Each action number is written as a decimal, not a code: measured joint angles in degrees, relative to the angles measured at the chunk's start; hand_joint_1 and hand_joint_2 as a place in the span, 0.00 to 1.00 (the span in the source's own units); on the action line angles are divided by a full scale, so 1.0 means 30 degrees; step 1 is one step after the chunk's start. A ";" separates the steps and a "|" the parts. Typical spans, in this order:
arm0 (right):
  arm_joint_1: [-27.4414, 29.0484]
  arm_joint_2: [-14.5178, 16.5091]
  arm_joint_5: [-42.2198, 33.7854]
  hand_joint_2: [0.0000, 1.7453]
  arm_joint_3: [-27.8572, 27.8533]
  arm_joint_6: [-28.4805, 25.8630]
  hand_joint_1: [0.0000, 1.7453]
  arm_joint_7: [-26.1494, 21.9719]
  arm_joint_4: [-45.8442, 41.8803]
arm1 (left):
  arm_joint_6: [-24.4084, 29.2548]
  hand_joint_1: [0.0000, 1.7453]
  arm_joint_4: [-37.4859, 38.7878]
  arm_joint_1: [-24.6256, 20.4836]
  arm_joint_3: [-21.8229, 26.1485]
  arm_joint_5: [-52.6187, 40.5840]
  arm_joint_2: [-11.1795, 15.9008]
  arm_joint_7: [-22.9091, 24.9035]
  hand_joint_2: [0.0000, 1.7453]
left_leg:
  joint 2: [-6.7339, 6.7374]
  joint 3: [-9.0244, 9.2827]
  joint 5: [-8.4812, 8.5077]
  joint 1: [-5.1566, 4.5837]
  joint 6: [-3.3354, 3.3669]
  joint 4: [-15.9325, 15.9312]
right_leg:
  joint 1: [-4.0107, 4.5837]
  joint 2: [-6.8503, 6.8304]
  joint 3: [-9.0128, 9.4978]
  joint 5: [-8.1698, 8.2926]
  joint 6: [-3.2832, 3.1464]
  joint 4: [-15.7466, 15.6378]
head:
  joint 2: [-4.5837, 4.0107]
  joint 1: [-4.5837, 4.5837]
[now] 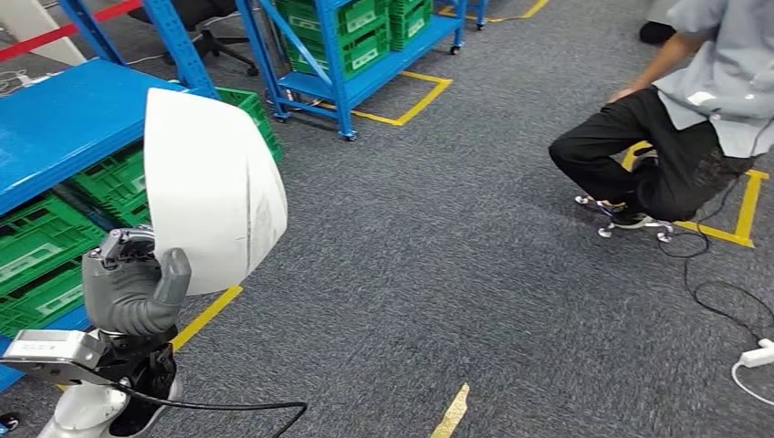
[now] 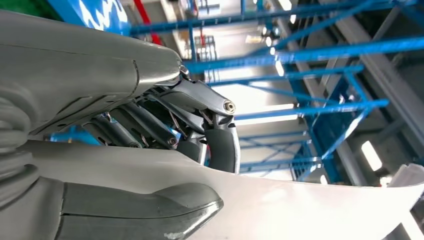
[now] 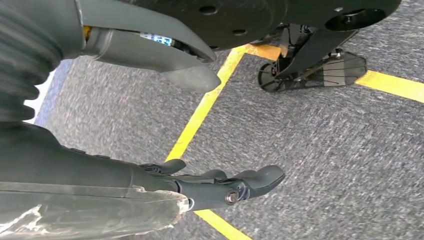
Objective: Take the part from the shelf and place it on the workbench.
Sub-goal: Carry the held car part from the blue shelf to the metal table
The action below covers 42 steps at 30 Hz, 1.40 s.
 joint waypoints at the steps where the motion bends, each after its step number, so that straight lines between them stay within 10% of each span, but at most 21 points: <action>1: -0.0001 0.0000 -0.0020 1.00 -0.0018 0.0007 0.00 -0.0009 0.0000 | -0.0044 1.00 0.0011 -0.0007 -0.0004 0.0007 0.0002 0.0002 1.00 | -0.0321 -0.0617 -0.0595 0.0012 -0.0017 0.1307 | 0.0013 0.0234 -0.0007 0.0012 -0.0046 0.0000 | 0.0000 -0.0034; 4: 0.0016 0.0006 -0.0093 1.00 -0.0117 0.0080 0.00 -0.0015 0.0000 | -0.0217 1.00 0.0088 -0.0040 -0.0020 0.0049 0.0004 0.0033 1.00 | -0.0513 -0.1606 -0.0692 0.0014 0.0020 0.3072 | 0.0070 0.1052 -0.0008 0.0034 -0.0088 0.0029 | 0.0000 -0.0041; 7: 0.0022 0.0036 -0.0144 1.00 -0.0257 0.0180 0.00 -0.0013 -0.0009 | -0.0397 1.00 0.0173 -0.0246 -0.0038 0.0069 0.0007 0.0056 1.00 | -0.1273 -0.0386 0.1365 0.0045 0.0242 0.0064 | 0.0090 0.1836 -0.0029 0.0042 -0.0035 0.0143 | 0.0000 -0.0047; 11: 0.0043 0.0069 -0.0153 1.00 -0.0415 0.0465 0.00 -0.0058 -0.0071 | -0.0619 1.00 0.0241 -0.0611 -0.0119 0.0069 -0.0018 0.0073 1.00 | -0.1863 0.0325 0.1694 0.0060 0.0440 -0.1860 | 0.0019 0.2602 -0.0479 0.0211 0.0368 0.0218 | 0.0000 -0.0051; 16: 0.0014 0.0013 -0.0155 1.00 -0.0588 0.0685 0.00 -0.0199 -0.0095 | -0.0732 1.00 0.0337 -0.0975 -0.0335 0.0069 -0.0126 0.0153 1.00 | -0.0652 0.0405 0.1865 0.0080 0.0851 -0.2147 | 0.0051 0.0580 -0.2215 -0.1566 0.0816 0.3374 | 0.0000 0.0150; 19: 0.0008 0.0013 -0.0153 1.00 -0.0663 0.0727 0.00 -0.0211 -0.0095 | -0.0738 1.00 0.0490 -0.1017 -0.0392 0.0069 -0.0128 0.0202 1.00 | 0.0182 0.0408 0.1818 0.0029 0.0859 -0.2139 | -0.0050 0.0236 -0.3221 -0.2188 0.0984 0.5523 | 0.0000 0.0154; 24: -0.0030 0.0000 -0.0102 1.00 -0.0783 0.0723 0.00 -0.0244 -0.0102 | -0.0699 1.00 0.0572 -0.1184 -0.0417 0.0069 -0.0117 0.0277 1.00 | 0.1189 0.0620 0.1589 -0.0130 0.0498 -0.2069 | 0.0050 -0.1211 -0.0294 -0.0207 0.0767 0.0500 | 0.0000 0.0112; 27: -0.0033 0.0000 -0.0102 1.00 -0.0823 0.0721 0.00 -0.0244 -0.0104 | -0.0698 1.00 0.0576 -0.1272 -0.0428 0.0069 -0.0113 0.0290 1.00 | 0.1615 0.0691 0.1470 -0.0145 0.0238 -0.2013 | 0.0102 -0.0772 -0.0231 -0.0165 0.0398 0.0289 | 0.0000 0.0046; 31: -0.0079 0.0015 -0.0097 1.00 -0.0863 0.0708 0.00 -0.0248 -0.0109 | -0.0679 1.00 0.0590 -0.1313 -0.0430 0.0069 -0.0095 0.0282 1.00 | -0.0113 -0.0454 -0.0320 0.0023 -0.0030 0.0784 | 0.0033 0.0119 -0.0218 -0.0045 0.0043 0.0211 | 0.0000 -0.0063; 34: -0.0090 0.0015 -0.0070 1.00 -0.0871 0.0710 0.00 -0.0251 -0.0108 | -0.0609 1.00 0.0634 -0.1258 -0.0428 0.0069 -0.0069 0.0282 1.00 | -0.0512 -0.1853 -0.0983 0.0021 0.0026 0.3440 | 0.0111 0.0929 -0.0216 -0.0023 -0.0037 0.0224 | 0.0000 -0.0072; 38: -0.0113 0.0015 0.0075 1.00 -0.0887 0.0738 0.00 -0.0288 -0.0102 | -0.0503 1.00 0.0639 -0.1250 -0.0381 0.0069 -0.0033 0.0268 1.00 | -0.1607 -0.0426 0.1596 0.0046 0.0379 -0.0285 | 0.0134 0.1992 -0.0182 0.0000 0.0004 0.0287 | 0.0000 -0.0063; 42: -0.0132 -0.0004 0.0184 1.00 -0.0892 0.0774 0.00 -0.0306 -0.0095 | -0.0372 1.00 0.0634 -0.1214 -0.0290 0.0031 0.0016 0.0148 1.00 | -0.1989 0.0176 0.1777 0.0022 0.0557 -0.1851 | -0.0016 0.2685 -0.0576 0.0136 0.0439 0.0304 | 0.0000 -0.0136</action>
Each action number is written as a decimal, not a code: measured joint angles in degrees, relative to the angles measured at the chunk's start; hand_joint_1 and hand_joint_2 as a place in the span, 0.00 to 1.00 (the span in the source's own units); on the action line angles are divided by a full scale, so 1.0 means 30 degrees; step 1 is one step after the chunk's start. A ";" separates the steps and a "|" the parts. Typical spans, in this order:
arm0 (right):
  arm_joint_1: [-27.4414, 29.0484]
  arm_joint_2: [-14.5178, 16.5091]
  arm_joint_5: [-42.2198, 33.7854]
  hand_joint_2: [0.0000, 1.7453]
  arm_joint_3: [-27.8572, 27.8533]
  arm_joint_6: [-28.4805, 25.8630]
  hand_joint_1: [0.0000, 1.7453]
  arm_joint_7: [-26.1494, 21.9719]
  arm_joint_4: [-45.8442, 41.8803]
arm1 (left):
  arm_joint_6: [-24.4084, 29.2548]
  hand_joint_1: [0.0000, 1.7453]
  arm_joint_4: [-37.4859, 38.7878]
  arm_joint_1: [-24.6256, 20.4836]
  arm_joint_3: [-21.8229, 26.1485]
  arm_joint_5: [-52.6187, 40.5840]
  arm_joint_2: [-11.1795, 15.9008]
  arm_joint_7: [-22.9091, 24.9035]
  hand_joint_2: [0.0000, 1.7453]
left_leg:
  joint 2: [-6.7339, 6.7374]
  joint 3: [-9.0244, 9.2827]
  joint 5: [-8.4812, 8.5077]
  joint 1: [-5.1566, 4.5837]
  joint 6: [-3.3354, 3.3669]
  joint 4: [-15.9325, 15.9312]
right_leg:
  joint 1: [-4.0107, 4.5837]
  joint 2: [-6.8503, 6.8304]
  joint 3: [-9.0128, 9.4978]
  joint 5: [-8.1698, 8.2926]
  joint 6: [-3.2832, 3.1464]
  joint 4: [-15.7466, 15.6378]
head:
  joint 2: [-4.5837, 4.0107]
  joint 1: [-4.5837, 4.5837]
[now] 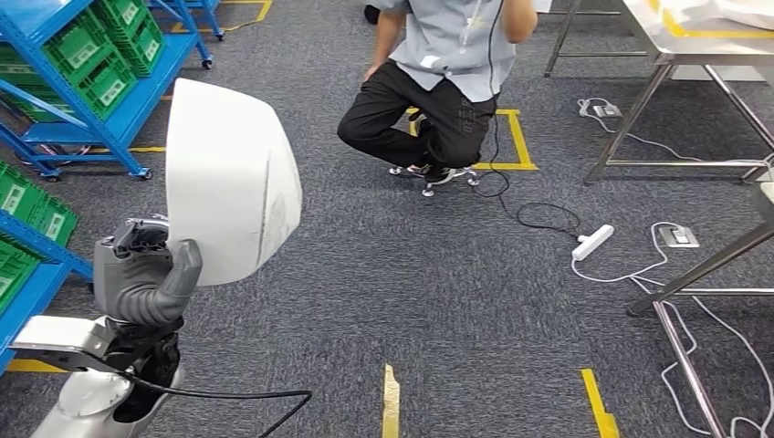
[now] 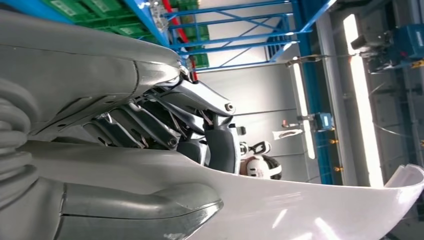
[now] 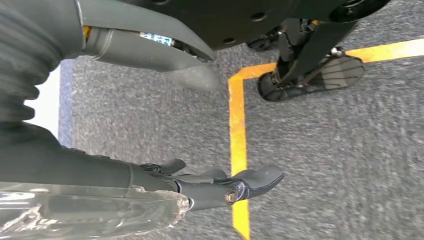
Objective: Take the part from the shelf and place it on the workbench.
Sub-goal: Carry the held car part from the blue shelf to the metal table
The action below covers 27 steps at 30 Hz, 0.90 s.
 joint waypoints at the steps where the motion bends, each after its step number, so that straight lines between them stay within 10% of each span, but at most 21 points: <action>1: 0.0006 -0.0011 0.0018 1.00 -0.0002 0.0002 0.00 0.0002 0.0007 | 0.0066 1.00 -0.0002 0.0018 0.0031 -0.0018 0.0011 -0.0044 1.00 | 0.0228 0.0039 0.0066 0.0012 0.0077 -0.0113 | -0.0003 -0.0179 -0.0133 -0.0065 0.0108 0.0095 | 0.0000 0.0007; 4: -0.0043 -0.0055 0.0122 1.00 -0.0002 -0.0042 0.00 0.0006 0.0056 | 0.0306 1.00 -0.0018 0.0171 0.0284 -0.0107 0.0051 -0.0213 1.00 | 0.1011 0.0152 0.0180 0.0002 0.0276 -0.0371 | 0.0059 -0.1806 -0.1299 -0.1347 0.0310 0.2331 | 0.0000 0.0094; 7: -0.0081 -0.0089 0.0240 1.00 0.0000 -0.0124 0.00 0.0011 0.0173 | 0.0535 1.00 -0.0022 0.0405 0.0555 -0.0240 0.0104 -0.0331 1.00 | 0.1841 0.0147 0.0127 -0.0062 0.0313 -0.0351 | -0.0022 -0.2417 -0.2642 -0.2395 0.0491 0.5152 | 0.0000 0.0108; 13: -0.0187 -0.0120 0.0403 1.00 -0.0004 -0.0206 0.00 -0.0013 0.0359 | 0.0746 1.00 -0.0022 0.0485 0.0885 -0.0455 0.0168 -0.0492 1.00 | 0.3079 0.0418 -0.0169 -0.0221 -0.0071 -0.0263 | 0.0096 -0.3833 0.0384 -0.0323 0.0249 -0.0011 | 0.0000 0.0089; 17: -0.0231 -0.0127 0.0435 1.00 -0.0004 -0.0328 0.00 -0.0038 0.0501 | 0.0922 1.00 -0.0053 0.0497 0.0976 -0.0523 0.0195 -0.0658 1.00 | 0.3036 0.0429 -0.0630 -0.0126 -0.0426 0.0124 | 0.0110 -0.3055 0.0430 -0.0246 -0.0227 -0.0139 | 0.0000 0.0044; 22: -0.0351 -0.0127 0.0539 1.00 -0.0004 -0.0372 0.00 -0.0066 0.0639 | 0.1040 1.00 -0.0124 0.0622 0.1262 -0.0577 0.0302 -0.0825 1.00 | 0.1497 -0.1940 -0.2850 -0.0025 -0.0569 0.5103 | 0.0102 -0.1884 0.0485 -0.0169 -0.0532 -0.0179 | 0.0000 -0.0093; 25: -0.0340 -0.0127 0.0577 1.00 -0.0004 -0.0377 0.00 -0.0060 0.0712 | 0.1100 1.00 -0.0155 0.0704 0.1344 -0.0581 0.0344 -0.0831 1.00 | 0.1124 -0.1341 -0.1096 -0.0007 -0.0422 0.3336 | 0.0123 -0.1075 0.0538 -0.0168 -0.0524 -0.0132 | 0.0000 -0.0093; 27: -0.0374 -0.0129 0.0588 1.00 -0.0004 -0.0379 0.00 -0.0062 0.0778 | 0.1188 1.00 -0.0215 0.0809 0.1428 -0.0596 0.0362 -0.0854 1.00 | 0.0094 -0.0397 -0.0074 0.0074 -0.0304 0.1065 | 0.0136 -0.0586 0.0472 -0.0149 -0.0428 -0.0058 | 0.0000 -0.0083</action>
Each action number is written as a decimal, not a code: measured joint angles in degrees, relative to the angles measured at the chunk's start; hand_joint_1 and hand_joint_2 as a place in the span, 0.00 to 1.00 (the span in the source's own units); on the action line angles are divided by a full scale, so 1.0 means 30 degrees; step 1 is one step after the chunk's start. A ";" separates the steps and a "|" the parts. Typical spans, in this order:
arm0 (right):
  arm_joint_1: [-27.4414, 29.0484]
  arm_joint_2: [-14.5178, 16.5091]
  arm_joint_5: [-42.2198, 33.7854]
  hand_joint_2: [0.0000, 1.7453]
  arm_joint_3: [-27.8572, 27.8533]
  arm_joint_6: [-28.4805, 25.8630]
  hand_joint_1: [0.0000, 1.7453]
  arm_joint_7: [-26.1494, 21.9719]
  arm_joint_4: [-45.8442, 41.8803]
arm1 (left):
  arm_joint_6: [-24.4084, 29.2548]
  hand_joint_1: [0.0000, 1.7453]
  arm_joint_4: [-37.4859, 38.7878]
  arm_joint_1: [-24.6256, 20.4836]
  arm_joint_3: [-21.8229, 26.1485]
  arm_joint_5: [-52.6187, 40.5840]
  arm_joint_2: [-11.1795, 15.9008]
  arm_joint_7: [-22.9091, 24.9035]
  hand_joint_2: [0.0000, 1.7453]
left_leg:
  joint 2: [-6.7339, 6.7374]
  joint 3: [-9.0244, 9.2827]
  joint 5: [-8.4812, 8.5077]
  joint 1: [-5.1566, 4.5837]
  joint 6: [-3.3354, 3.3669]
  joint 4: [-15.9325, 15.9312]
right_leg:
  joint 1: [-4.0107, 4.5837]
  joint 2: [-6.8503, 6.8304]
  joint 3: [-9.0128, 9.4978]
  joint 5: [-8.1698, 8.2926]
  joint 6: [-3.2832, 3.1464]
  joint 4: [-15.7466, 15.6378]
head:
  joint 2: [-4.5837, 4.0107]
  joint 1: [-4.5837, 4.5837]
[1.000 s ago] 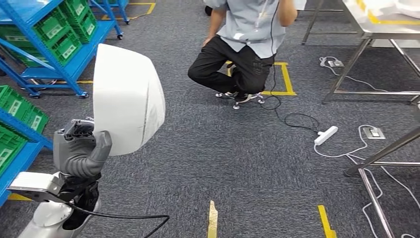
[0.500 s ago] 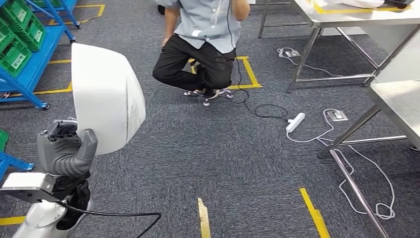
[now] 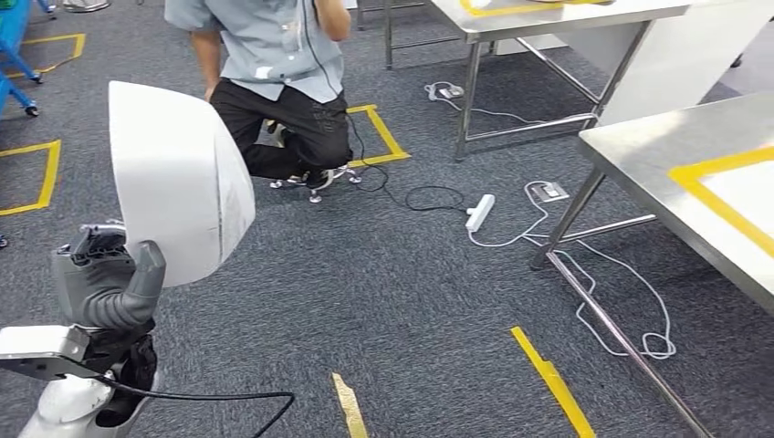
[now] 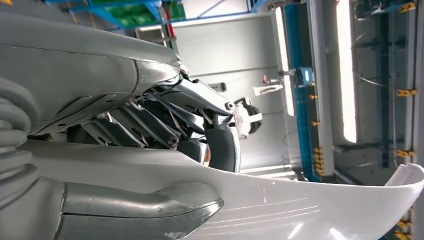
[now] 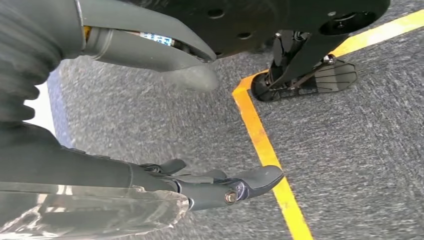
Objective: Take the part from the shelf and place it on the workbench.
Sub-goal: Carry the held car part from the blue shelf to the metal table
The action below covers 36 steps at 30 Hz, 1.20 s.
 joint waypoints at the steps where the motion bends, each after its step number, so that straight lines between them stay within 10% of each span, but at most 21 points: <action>1: -0.0014 -0.0005 0.0005 1.00 0.0000 0.0000 0.00 -0.0007 0.0038 | 0.0058 1.00 -0.0031 0.0074 0.0053 -0.0013 0.0006 -0.0031 1.00 | -0.0389 0.0251 0.0144 0.0026 0.0034 -0.0651 | -0.0021 0.0222 -0.0106 0.0035 0.0097 0.0031 | 0.0000 0.0009; 4: 0.0019 -0.0044 0.0016 1.00 0.0000 -0.0016 0.00 -0.0042 0.0157 | 0.0176 1.00 -0.0131 0.0191 0.0191 -0.0053 0.0013 -0.0169 1.00 | -0.0110 0.0366 0.0143 0.0025 0.0211 -0.1107 | -0.0120 0.0731 -0.0478 0.0171 0.0484 0.0011 | 0.0000 0.0005; 8: -0.0070 -0.0097 0.0020 1.00 0.0000 -0.0051 0.00 -0.0067 0.0273 | 0.0206 1.00 -0.0287 0.0249 0.0288 -0.0058 -0.0002 -0.0258 1.00 | 0.1023 0.0480 0.0287 0.0006 0.0539 -0.1449 | -0.0025 -0.1337 -0.1944 -0.1507 0.0770 0.2871 | 0.0000 0.0319; 11: -0.0087 -0.0102 0.0036 1.00 0.0000 -0.0082 0.00 -0.0075 0.0332 | 0.0249 1.00 -0.0309 0.0333 0.0315 -0.0058 -0.0002 -0.0271 1.00 | 0.1901 0.0488 0.0238 -0.0068 0.0566 -0.1435 | -0.0071 -0.1849 -0.2959 -0.2261 0.0911 0.5197 | 0.0000 0.0344; 16: -0.0112 -0.0111 0.0142 1.00 0.0000 -0.0188 0.00 -0.0076 0.0417 | 0.0455 1.00 -0.0373 0.0545 0.0528 -0.0058 0.0007 -0.0299 1.00 | 0.2912 0.0638 0.0046 -0.0218 0.0274 -0.1341 | 0.0065 -0.3153 0.0008 -0.0285 0.0671 0.0125 | 0.0000 0.0325; 19: -0.0146 -0.0111 0.0182 1.00 0.0005 -0.0255 0.00 -0.0007 0.0550 | 0.0535 1.00 -0.0442 0.0666 0.0730 -0.0058 0.0018 -0.0330 1.00 | 0.3336 0.0719 -0.0063 -0.0273 0.0058 -0.1291 | 0.0113 -0.2820 0.0140 -0.0250 0.0286 -0.0145 | 0.0000 0.0309; 26: -0.0330 -0.0113 0.0377 1.00 0.0007 -0.0510 0.00 0.0209 0.0904 | 0.0612 1.00 -0.0499 0.0967 0.1131 -0.0038 0.0106 -0.0339 1.00 | 0.1407 -0.1775 -0.2542 -0.0080 -0.0267 0.4177 | 0.0017 -0.1235 0.0200 -0.0093 -0.0191 -0.0223 | 0.0000 0.0107; 30: -0.0368 -0.0157 0.0423 1.00 0.0016 -0.0492 0.00 0.0200 0.1091 | 0.0630 1.00 -0.0519 0.1053 0.1246 -0.0044 0.0111 -0.0330 1.00 | 0.0336 -0.0314 -0.0061 0.0000 -0.0046 0.0530 | 0.0031 -0.0221 0.0244 -0.0093 -0.0122 -0.0122 | 0.0000 0.0114; 32: -0.0423 -0.0184 0.0432 1.00 0.0022 -0.0483 0.00 0.0187 0.1173 | 0.0654 1.00 -0.0561 0.1106 0.1288 -0.0053 0.0122 -0.0331 1.00 | -0.0442 0.0196 0.0236 0.0064 -0.0011 -0.0789 | 0.0000 0.0216 0.0023 -0.0051 0.0066 -0.0014 | 0.0000 0.0127; 36: -0.0387 -0.0273 0.0466 1.00 0.0022 -0.0559 0.00 0.0166 0.1346 | 0.0668 1.00 -0.0628 0.1157 0.1320 -0.0073 0.0115 -0.0350 1.00 | 0.0199 0.0276 0.0263 0.0093 0.0261 -0.1169 | -0.0042 0.0246 -0.0580 -0.0199 0.0549 0.0329 | 0.0000 0.0206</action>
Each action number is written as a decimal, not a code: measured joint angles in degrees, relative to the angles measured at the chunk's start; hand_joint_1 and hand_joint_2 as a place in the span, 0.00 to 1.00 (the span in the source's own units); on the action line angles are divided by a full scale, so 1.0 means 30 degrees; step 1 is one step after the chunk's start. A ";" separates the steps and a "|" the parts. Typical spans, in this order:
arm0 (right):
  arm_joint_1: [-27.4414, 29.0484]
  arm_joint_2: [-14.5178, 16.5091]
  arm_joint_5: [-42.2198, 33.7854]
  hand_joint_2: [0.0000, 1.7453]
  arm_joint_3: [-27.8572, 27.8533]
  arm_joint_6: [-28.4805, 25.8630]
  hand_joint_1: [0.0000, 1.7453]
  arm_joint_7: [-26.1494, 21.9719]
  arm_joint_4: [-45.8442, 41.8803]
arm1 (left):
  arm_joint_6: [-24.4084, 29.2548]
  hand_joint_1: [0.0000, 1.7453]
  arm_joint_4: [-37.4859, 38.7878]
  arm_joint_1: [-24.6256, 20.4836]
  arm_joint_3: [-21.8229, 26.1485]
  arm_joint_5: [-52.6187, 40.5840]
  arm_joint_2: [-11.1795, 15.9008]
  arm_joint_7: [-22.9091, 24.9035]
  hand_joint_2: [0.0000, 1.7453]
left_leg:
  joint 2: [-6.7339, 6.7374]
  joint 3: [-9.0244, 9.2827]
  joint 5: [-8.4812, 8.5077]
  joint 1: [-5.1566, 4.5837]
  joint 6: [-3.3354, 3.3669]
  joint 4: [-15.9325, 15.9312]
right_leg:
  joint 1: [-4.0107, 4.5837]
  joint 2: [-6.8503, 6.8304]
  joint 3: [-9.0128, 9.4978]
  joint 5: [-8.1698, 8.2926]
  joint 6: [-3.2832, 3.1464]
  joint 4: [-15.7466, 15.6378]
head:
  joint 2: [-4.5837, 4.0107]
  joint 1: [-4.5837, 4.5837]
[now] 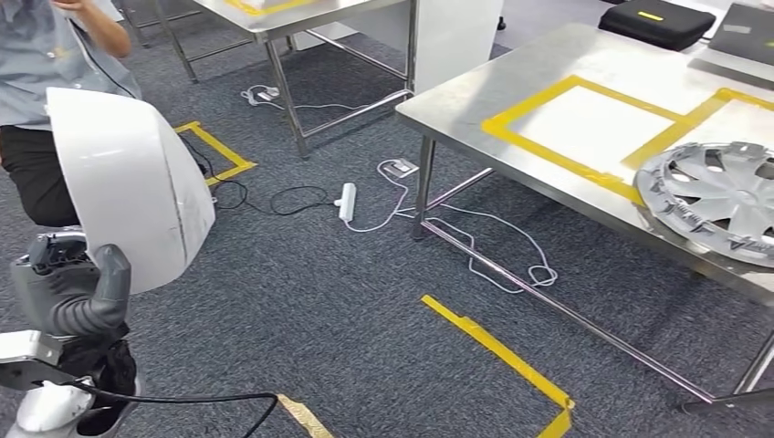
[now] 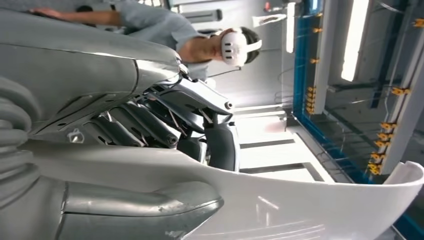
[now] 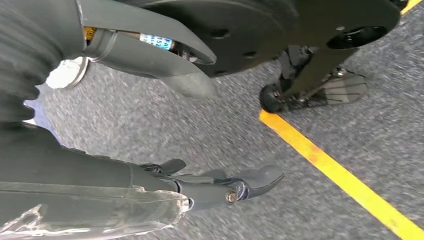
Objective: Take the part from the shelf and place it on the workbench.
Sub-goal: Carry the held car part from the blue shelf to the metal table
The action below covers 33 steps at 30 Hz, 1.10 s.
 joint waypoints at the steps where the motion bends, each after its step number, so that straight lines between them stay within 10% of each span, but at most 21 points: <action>1: -0.0018 -0.0047 0.0009 1.00 0.0000 -0.0013 0.00 -0.0013 0.0056 | -0.0002 1.00 -0.0016 0.0049 0.0013 -0.0013 -0.0005 -0.0018 1.00 | 0.0295 0.0021 0.0044 0.0013 0.0092 -0.0079 | 0.0033 -0.0532 -0.0374 -0.0436 0.0066 0.0712 | 0.0000 0.0087; 4: -0.0120 -0.0199 0.0020 1.00 0.0000 -0.0011 0.00 -0.0048 0.0191 | -0.0011 1.00 -0.0046 0.0234 0.0053 -0.0038 -0.0011 -0.0053 1.00 | 0.1198 0.0010 0.0031 -0.0083 0.0212 -0.0097 | 0.0016 -0.1899 -0.2000 -0.2106 0.0201 0.4250 | 0.0000 0.0229; 6: -0.0124 -0.0268 0.0020 1.00 0.0000 -0.0009 0.00 -0.0062 0.0268 | -0.0027 1.00 -0.0046 0.0257 0.0058 -0.0044 -0.0015 -0.0053 1.00 | 0.1755 0.0016 0.0003 -0.0101 0.0216 -0.0090 | -0.0004 -0.2109 -0.2198 -0.2008 0.0255 0.4782 | 0.0000 0.0240; 10: -0.0158 -0.0395 0.0038 1.00 0.0005 -0.0018 0.00 -0.0131 0.0392 | -0.0046 1.00 -0.0057 0.0273 0.0069 -0.0108 -0.0016 -0.0098 1.00 | 0.2576 0.0130 -0.0130 -0.0229 0.0009 -0.0037 | 0.0097 -0.3321 0.0403 -0.0185 0.0115 0.0195 | 0.0000 0.0238; 13: -0.0202 -0.0415 0.0053 1.00 0.0015 -0.0027 0.00 -0.0180 0.0472 | -0.0080 1.00 -0.0069 0.0278 0.0073 -0.0153 -0.0020 -0.0142 1.00 | 0.3073 0.0195 -0.0195 -0.0323 -0.0227 0.0008 | 0.0159 -0.3195 0.0727 -0.0100 -0.0189 -0.0432 | 0.0000 0.0178; 16: -0.0179 -0.0423 0.0060 1.00 0.0015 -0.0038 0.00 -0.0197 0.0521 | -0.0197 1.00 -0.0075 0.0273 0.0066 -0.0127 -0.0033 -0.0162 1.00 | 0.2290 -0.0073 -0.0970 -0.0182 -0.0522 0.0927 | 0.0051 -0.2604 0.0736 0.0045 -0.0502 -0.0512 | 0.0000 0.0105; 19: -0.0204 -0.0432 0.0064 1.00 0.0015 -0.0036 0.00 -0.0211 0.0576 | -0.0246 1.00 -0.0075 0.0322 0.0071 -0.0078 -0.0035 -0.0186 1.00 | 0.1301 -0.1678 -0.2716 -0.0120 -0.0621 0.4437 | 0.0022 -0.1946 0.0720 0.0101 -0.0644 -0.0514 | 0.0000 -0.0006; 21: -0.0180 -0.0439 0.0064 1.00 0.0015 -0.0036 0.00 -0.0213 0.0617 | -0.0241 1.00 -0.0075 0.0342 0.0071 -0.0073 -0.0044 -0.0195 1.00 | 0.1216 -0.2202 -0.2659 -0.0126 -0.0572 0.5388 | 0.0044 -0.1426 0.0726 0.0112 -0.0650 -0.0495 | 0.0000 -0.0010; 25: -0.0194 -0.0439 0.0064 1.00 0.0016 -0.0038 0.00 -0.0215 0.0663 | -0.0220 1.00 -0.0075 0.0356 0.0073 -0.0073 -0.0049 -0.0215 1.00 | -0.0042 -0.0454 -0.0298 -0.0040 -0.0310 0.1348 | 0.0076 -0.0410 0.0701 0.0115 -0.0540 -0.0349 | 0.0000 0.0003; 29: -0.0138 -0.0456 0.0062 1.00 0.0018 -0.0038 0.00 -0.0230 0.0694 | -0.0202 1.00 -0.0075 0.0322 0.0062 -0.0085 -0.0100 -0.0220 1.00 | -0.0196 -0.0070 -0.0191 -0.0010 -0.0093 0.0260 | -0.0013 0.0175 0.0233 0.0220 -0.0069 -0.0289 | 0.0000 0.0010; 33: -0.0190 -0.0501 0.0062 1.00 0.0016 -0.0038 0.00 -0.0268 0.0716 | -0.0202 1.00 -0.0075 0.0274 0.0067 -0.0157 -0.0197 -0.0208 1.00 | 0.0854 -0.0031 -0.0116 -0.0014 0.0306 0.0067 | 0.0051 -0.1729 -0.1279 -0.1406 0.0248 0.2580 | 0.0000 0.0260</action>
